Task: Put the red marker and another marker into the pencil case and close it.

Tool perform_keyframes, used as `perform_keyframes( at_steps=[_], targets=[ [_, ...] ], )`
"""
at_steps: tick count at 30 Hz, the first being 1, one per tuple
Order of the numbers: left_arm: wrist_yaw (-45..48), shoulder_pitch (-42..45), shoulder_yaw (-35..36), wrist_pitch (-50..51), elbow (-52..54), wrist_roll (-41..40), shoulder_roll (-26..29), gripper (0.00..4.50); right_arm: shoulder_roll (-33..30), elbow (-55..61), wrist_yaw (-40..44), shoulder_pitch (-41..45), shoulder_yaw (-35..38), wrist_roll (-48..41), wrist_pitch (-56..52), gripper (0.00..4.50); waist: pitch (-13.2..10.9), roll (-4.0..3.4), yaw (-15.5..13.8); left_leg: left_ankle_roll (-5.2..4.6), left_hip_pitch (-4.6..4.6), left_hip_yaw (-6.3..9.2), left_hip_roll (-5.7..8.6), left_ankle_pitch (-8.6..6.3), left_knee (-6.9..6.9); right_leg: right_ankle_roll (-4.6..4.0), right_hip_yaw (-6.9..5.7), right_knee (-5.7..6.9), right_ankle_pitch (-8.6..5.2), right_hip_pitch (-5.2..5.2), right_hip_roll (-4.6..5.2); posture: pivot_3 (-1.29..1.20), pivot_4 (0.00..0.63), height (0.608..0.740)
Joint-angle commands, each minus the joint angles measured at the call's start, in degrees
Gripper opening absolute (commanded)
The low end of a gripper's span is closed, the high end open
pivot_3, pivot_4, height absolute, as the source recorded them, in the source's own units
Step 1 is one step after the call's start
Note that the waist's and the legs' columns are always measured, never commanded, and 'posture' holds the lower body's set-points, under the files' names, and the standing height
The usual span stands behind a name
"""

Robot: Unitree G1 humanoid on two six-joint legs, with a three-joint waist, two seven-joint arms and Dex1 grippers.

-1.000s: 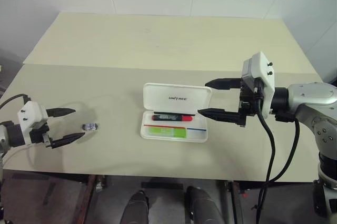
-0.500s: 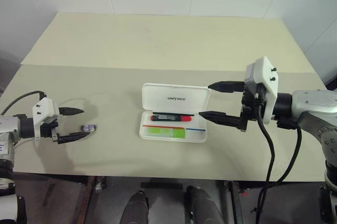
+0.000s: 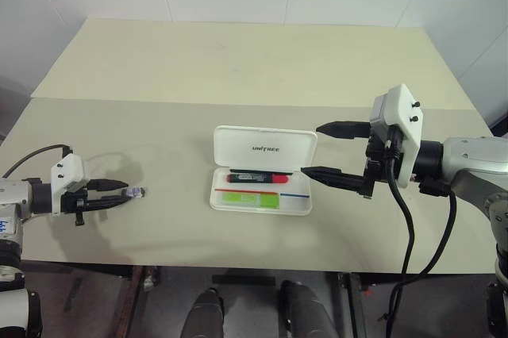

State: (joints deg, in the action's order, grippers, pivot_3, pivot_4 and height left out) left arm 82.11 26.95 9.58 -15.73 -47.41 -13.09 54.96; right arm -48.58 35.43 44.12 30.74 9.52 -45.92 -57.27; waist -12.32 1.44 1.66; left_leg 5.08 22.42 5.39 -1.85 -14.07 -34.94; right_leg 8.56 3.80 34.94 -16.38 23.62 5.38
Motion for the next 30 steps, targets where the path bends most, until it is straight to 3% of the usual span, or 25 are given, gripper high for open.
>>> perform_keyframes(
  at_steps=[1, 9, 20, 25, 30],
  targets=[
    [-0.2, 0.4, 0.4, -0.7, 2.5, -0.7, -0.3, 0.27, -0.5, 1.2, -0.4, 0.8, 1.0, -1.0, 1.5, 4.5, 0.0, 0.0, 0.0, 0.0, 0.0, 0.0, 0.0, 0.0, 0.0, 0.0, 0.0, 0.0, 0.0, 0.0, 0.0, 0.0, 0.15, 0.74],
    [-1.2, -1.3, 1.3, 0.4, 7.1, -2.0, -1.7, 0.18, -0.4, 0.9, -0.4, 0.9, 0.1, -0.8, 2.2, 4.5, 0.0, 0.0, 0.0, 0.0, 0.0, 0.0, 0.0, 0.0, -0.01, 0.01, 0.0, 0.02, 0.01, 0.0, 0.0, 0.0, 0.15, 0.74],
    [-3.2, -6.2, 4.0, 9.4, 25.8, -8.4, -2.1, 0.18, -0.7, 1.2, -0.2, -1.1, -0.8, 0.4, 3.3, 4.5, 0.0, 0.0, 0.1, 0.0, 0.0, 0.0, 0.0, 0.0, -0.01, 0.01, 0.0, 0.01, 0.01, 0.0, 0.0, 0.0, 0.15, 0.74],
    [-4.2, -6.9, 2.4, 13.4, 33.0, -9.0, -2.8, 0.18, -0.9, 1.0, -0.2, -1.9, -1.4, 1.0, 4.0, 4.5, 0.0, 0.0, 0.0, 0.0, 0.0, 0.0, 0.0, 0.0, -0.02, -0.01, 0.0, 0.01, 0.0, -0.01, 0.0, 0.0, 0.15, 0.74],
    [-6.8, -4.4, -1.8, 18.1, 40.4, -9.4, -7.1, 0.18, -1.8, 1.6, 0.1, -5.1, -0.1, 1.7, 5.1, 4.5, 0.0, 0.02, -0.4, 0.0, 0.01, 0.03, 0.01, 0.0, -0.08, -0.05, 0.0, -0.02, -0.03, -0.07, 0.0, 0.0, 0.15, 0.74]
  ],
)
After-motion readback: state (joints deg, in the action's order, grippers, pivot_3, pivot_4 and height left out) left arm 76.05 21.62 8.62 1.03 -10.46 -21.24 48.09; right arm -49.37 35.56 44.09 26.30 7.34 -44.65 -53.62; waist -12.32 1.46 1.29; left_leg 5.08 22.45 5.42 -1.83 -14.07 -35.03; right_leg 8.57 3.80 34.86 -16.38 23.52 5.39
